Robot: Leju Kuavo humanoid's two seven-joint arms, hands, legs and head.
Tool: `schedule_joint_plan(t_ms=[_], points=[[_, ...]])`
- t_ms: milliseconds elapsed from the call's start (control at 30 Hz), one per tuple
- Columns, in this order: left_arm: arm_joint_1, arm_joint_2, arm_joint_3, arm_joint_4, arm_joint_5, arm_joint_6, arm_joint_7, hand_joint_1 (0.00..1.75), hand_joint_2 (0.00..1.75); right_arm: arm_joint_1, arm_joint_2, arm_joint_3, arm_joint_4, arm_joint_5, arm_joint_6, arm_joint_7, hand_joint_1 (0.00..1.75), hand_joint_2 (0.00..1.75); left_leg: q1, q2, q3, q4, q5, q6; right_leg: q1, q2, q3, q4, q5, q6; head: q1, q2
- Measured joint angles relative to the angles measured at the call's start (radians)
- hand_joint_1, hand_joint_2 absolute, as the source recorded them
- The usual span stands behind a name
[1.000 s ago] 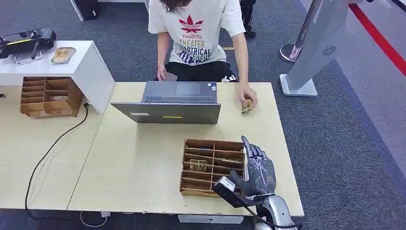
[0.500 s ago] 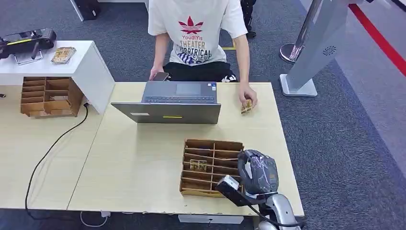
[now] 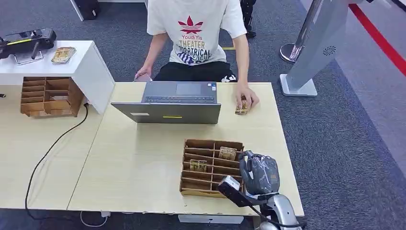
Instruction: Pass the card to the sensor for recognition and then transmit it.
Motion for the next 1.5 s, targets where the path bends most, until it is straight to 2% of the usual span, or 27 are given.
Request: schedule_joint_plan(t_ms=[33,133,400,533,667,800,1000,1133,1300,1367,1500], points=[[0.000,0.000,0.000,0.000,0.000,0.000,0.000,0.00,0.00,0.000,0.000,0.000,0.000,0.000,0.000,0.000,0.17,1.75,0.000,0.000,0.000,0.000,0.000,0.000,0.000,0.000,0.000,0.000,0.000,0.000,0.000,0.000],[0.000,0.000,0.000,0.000,0.000,0.000,0.000,0.00,0.00,0.000,-0.001,0.000,0.000,-0.001,0.000,0.000,0.00,1.75,0.000,0.000,0.000,0.000,0.000,0.000,0.000,0.000,0.000,0.000,0.000,0.000,0.000,0.000],[0.000,0.000,0.000,0.000,0.002,0.001,0.000,0.00,0.00,0.002,-0.006,0.000,-0.026,-0.015,0.001,0.001,0.02,1.75,0.000,0.000,0.000,0.000,0.000,0.000,0.000,0.000,0.000,0.000,0.000,0.000,0.000,0.000],[0.002,-0.001,0.003,0.000,0.010,0.003,-0.003,0.00,0.00,0.018,-0.010,-0.003,-0.066,-0.089,-0.001,-0.037,0.03,1.75,0.000,0.000,0.000,0.000,0.000,0.000,0.000,0.000,0.000,0.000,0.000,0.000,0.000,0.000],[0.003,-0.005,0.015,0.000,0.018,0.008,-0.006,0.00,0.00,0.048,-0.012,-0.006,-0.137,-0.222,0.013,-0.100,0.03,1.75,0.000,-0.001,0.000,0.000,0.000,0.000,0.000,-0.001,0.000,0.000,0.000,0.000,0.000,0.000],[0.004,-0.006,0.024,0.000,0.020,0.011,-0.010,0.00,0.00,0.084,-0.013,-0.012,-0.236,-0.382,0.051,-0.172,0.03,1.75,0.000,0.000,0.000,0.000,0.000,0.000,0.000,0.000,0.000,0.000,0.000,0.000,0.000,0.000],[0.007,-0.008,0.032,0.000,0.030,0.014,-0.014,0.00,0.00,0.131,-0.028,-0.014,-0.341,-0.475,0.117,-0.206,0.03,1.75,0.000,0.000,0.000,0.000,0.000,0.000,0.000,0.000,0.000,0.000,0.000,0.000,0.000,0.000],[0.008,-0.010,0.041,0.000,0.034,0.016,-0.015,0.00,0.00,0.156,-0.041,-0.005,-0.366,-0.476,0.145,-0.209,0.05,1.75,0.000,0.000,0.000,0.000,0.000,0.000,0.000,0.000,0.000,0.000,0.000,0.000,0.000,0.000],[0.008,-0.010,0.045,0.000,0.034,0.016,-0.015,0.00,0.00,0.167,-0.055,0.048,-0.359,-0.467,0.169,-0.188,0.14,1.75,0.000,0.000,0.000,0.000,0.000,0.000,0.000,0.000,0.000,0.000,0.000,0.000,0.000,0.000],[0.008,-0.010,0.047,0.000,0.034,0.016,-0.015,0.00,0.00,0.167,-0.058,0.074,-0.344,-0.459,0.172,-0.178,0.24,1.75,0.000,0.000,0.000,0.000,0.000,0.000,0.000,0.000,0.000,0.000,0.000,0.000,0.000,0.000],[0.008,-0.011,0.049,0.000,0.034,0.016,-0.015,0.00,0.00,0.165,-0.068,0.123,-0.308,-0.406,0.140,-0.143,0.21,1.75,0.000,0.000,0.000,0.000,0.000,0.000,0.000,0.000,0.000,0.000,0.000,0.000,0.000,0.000]])
